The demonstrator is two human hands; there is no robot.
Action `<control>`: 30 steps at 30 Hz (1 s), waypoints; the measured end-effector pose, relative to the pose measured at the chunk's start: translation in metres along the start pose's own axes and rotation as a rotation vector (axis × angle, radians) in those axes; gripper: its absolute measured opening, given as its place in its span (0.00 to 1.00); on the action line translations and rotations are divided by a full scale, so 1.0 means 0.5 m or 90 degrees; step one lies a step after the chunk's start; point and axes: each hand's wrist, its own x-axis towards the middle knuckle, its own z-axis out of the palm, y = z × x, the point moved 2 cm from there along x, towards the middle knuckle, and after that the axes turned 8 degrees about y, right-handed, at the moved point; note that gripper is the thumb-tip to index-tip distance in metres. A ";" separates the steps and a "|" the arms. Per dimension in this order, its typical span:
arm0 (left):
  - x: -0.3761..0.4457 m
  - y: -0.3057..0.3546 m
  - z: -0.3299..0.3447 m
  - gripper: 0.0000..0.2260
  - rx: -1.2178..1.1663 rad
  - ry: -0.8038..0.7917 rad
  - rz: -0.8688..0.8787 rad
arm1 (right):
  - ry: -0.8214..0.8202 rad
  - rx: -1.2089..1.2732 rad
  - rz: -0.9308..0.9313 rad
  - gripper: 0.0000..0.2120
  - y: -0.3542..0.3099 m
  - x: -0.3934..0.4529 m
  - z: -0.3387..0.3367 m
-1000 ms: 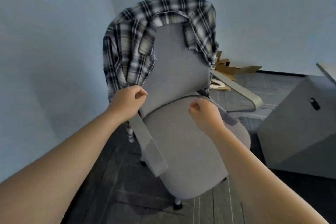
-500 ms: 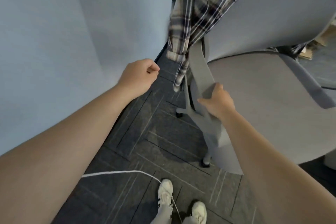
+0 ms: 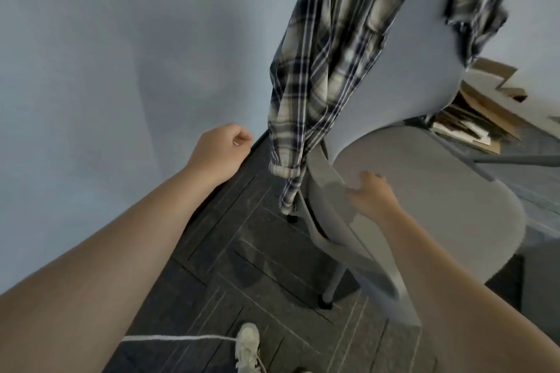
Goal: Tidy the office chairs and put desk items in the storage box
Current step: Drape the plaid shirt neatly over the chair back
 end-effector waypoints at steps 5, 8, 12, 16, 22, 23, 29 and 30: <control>0.031 0.077 -0.101 0.11 -0.013 0.046 0.024 | 0.212 0.216 -0.106 0.21 -0.131 -0.039 -0.202; 0.074 0.122 -0.145 0.11 -0.025 0.060 0.058 | 0.280 0.292 -0.128 0.20 -0.202 -0.050 -0.299; 0.148 0.163 -0.176 0.11 -0.062 0.046 0.117 | 0.317 0.371 -0.111 0.14 -0.287 -0.033 -0.362; 0.228 0.175 -0.171 0.12 -0.098 -0.008 0.177 | 0.345 0.364 -0.060 0.11 -0.371 -0.021 -0.385; 0.318 0.170 -0.155 0.13 -0.103 -0.091 0.254 | 0.276 0.274 0.034 0.10 -0.431 -0.002 -0.397; 0.327 0.171 -0.152 0.13 -0.098 -0.107 0.267 | 0.268 0.259 0.034 0.12 -0.430 0.001 -0.401; 0.379 0.210 -0.140 0.20 -0.106 -0.180 0.335 | 0.218 0.307 0.039 0.09 -0.407 -0.020 -0.402; 0.380 0.222 -0.139 0.22 -0.111 -0.190 0.352 | 0.212 0.316 0.043 0.06 -0.400 -0.027 -0.401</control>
